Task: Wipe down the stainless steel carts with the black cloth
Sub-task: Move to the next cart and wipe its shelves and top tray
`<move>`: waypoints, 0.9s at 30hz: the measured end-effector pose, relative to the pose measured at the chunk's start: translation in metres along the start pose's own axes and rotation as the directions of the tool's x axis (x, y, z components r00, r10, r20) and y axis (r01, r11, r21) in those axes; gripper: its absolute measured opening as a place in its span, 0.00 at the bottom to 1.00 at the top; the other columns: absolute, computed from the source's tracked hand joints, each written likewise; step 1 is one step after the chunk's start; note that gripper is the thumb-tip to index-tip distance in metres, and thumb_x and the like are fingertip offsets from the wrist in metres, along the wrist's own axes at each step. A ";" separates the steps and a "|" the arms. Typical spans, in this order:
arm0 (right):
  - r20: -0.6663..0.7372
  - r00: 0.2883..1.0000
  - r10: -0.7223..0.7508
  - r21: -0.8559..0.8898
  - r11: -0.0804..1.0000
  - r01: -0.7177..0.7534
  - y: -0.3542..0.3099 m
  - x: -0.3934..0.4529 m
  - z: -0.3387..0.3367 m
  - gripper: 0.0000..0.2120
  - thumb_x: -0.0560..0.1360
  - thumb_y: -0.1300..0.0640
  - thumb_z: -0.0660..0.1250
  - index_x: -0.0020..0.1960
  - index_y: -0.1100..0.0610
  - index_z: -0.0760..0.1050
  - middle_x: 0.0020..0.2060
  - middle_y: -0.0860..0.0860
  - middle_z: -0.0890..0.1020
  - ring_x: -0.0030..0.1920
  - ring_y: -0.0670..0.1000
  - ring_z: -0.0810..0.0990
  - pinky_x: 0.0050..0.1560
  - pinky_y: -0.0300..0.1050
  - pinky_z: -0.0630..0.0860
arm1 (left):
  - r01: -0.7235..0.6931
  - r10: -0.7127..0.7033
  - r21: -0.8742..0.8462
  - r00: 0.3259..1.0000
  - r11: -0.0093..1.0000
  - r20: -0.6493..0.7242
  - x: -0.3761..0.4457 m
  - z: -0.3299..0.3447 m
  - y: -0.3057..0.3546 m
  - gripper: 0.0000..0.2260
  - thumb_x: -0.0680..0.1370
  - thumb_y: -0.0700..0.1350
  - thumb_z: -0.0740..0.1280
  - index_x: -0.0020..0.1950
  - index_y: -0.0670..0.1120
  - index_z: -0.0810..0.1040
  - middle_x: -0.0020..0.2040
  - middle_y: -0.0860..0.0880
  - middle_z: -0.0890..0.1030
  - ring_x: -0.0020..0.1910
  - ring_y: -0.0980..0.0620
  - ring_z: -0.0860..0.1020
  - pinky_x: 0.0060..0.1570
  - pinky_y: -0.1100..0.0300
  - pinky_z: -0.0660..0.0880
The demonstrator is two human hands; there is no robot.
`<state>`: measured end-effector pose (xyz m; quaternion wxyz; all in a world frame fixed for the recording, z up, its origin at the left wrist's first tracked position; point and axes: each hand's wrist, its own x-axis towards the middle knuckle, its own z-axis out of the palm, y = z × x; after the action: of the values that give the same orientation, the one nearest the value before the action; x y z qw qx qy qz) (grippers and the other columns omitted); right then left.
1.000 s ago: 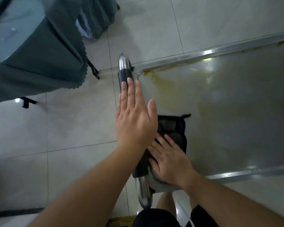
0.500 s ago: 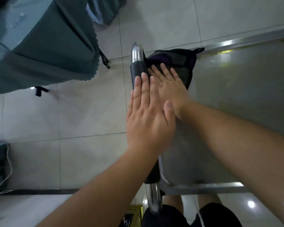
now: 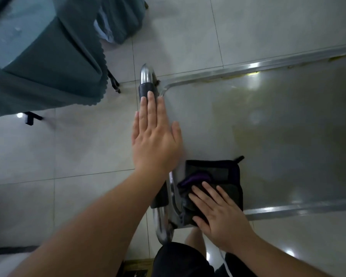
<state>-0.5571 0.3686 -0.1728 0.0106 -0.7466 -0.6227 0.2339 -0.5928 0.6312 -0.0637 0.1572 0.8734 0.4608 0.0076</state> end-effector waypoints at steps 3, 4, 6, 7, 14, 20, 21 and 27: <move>-0.018 0.997 0.068 0.043 0.997 -0.068 -0.013 0.019 -0.005 0.37 0.83 0.32 0.53 0.85 0.49 0.50 0.84 0.47 0.51 0.84 0.55 0.48 0.80 0.61 0.51 | 0.020 -0.022 0.046 0.999 0.999 0.040 0.002 0.000 0.002 0.31 0.87 0.56 0.46 0.87 0.47 0.39 0.87 0.49 0.35 0.84 0.54 0.32 0.82 0.54 0.34; -0.016 0.998 0.065 0.030 0.997 -0.065 -0.013 0.026 -0.005 0.38 0.83 0.31 0.51 0.85 0.49 0.49 0.85 0.47 0.50 0.84 0.55 0.47 0.80 0.62 0.50 | 0.017 -0.020 0.066 0.998 0.998 0.052 0.003 0.000 0.002 0.31 0.87 0.56 0.46 0.87 0.47 0.38 0.86 0.49 0.34 0.83 0.53 0.31 0.81 0.54 0.33; -0.001 1.000 0.012 -0.007 1.000 -0.012 -0.005 0.038 -0.005 0.38 0.82 0.31 0.49 0.85 0.50 0.48 0.85 0.47 0.48 0.84 0.55 0.45 0.79 0.65 0.52 | 0.022 -0.028 0.077 0.997 0.997 0.066 0.003 0.000 0.003 0.32 0.87 0.56 0.46 0.86 0.46 0.36 0.86 0.48 0.32 0.83 0.53 0.30 0.81 0.54 0.33; -0.003 1.000 -0.026 -0.021 0.999 0.026 0.004 0.045 -0.006 0.38 0.83 0.31 0.48 0.85 0.50 0.47 0.85 0.47 0.47 0.84 0.54 0.44 0.79 0.65 0.53 | 0.028 -0.033 0.074 0.998 0.997 0.062 0.003 0.002 0.004 0.32 0.87 0.56 0.46 0.86 0.46 0.36 0.85 0.49 0.32 0.83 0.53 0.30 0.81 0.54 0.33; -0.125 0.992 0.020 -0.064 0.998 -0.028 0.093 0.144 -0.061 0.35 0.82 0.32 0.47 0.85 0.47 0.51 0.84 0.44 0.53 0.84 0.50 0.48 0.82 0.58 0.46 | 0.067 -0.066 0.047 0.998 0.997 -0.017 0.001 0.007 0.009 0.32 0.87 0.60 0.44 0.87 0.47 0.41 0.87 0.50 0.37 0.83 0.57 0.32 0.81 0.56 0.35; -0.135 0.981 0.142 -0.043 0.988 -0.149 0.176 0.257 -0.131 0.35 0.81 0.32 0.38 0.85 0.45 0.44 0.84 0.42 0.46 0.83 0.49 0.41 0.82 0.56 0.39 | 0.074 -0.070 0.073 0.996 0.995 -0.056 0.003 0.010 0.011 0.30 0.88 0.57 0.45 0.87 0.47 0.43 0.87 0.51 0.40 0.84 0.58 0.34 0.82 0.57 0.34; -0.135 0.979 0.150 -0.037 0.987 -0.157 0.183 0.268 -0.136 0.35 0.81 0.33 0.38 0.85 0.44 0.44 0.84 0.42 0.46 0.83 0.49 0.40 0.81 0.56 0.38 | 0.074 -0.070 0.075 0.996 0.994 -0.060 0.005 0.010 0.011 0.30 0.88 0.57 0.45 0.88 0.47 0.43 0.87 0.51 0.40 0.84 0.57 0.35 0.82 0.57 0.35; -0.135 0.980 0.148 -0.013 0.988 -0.151 0.165 0.237 -0.119 0.35 0.81 0.33 0.39 0.85 0.47 0.46 0.84 0.44 0.49 0.84 0.51 0.44 0.82 0.57 0.41 | 0.082 -0.077 0.095 0.995 0.992 -0.058 0.005 0.008 0.012 0.30 0.88 0.56 0.45 0.88 0.47 0.44 0.88 0.51 0.40 0.84 0.57 0.36 0.81 0.59 0.33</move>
<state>-0.3341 0.5857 -0.1968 0.0261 -0.8053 -0.5654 0.1766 -0.5786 0.6264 -0.0685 0.1022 0.8604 0.4993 0.0024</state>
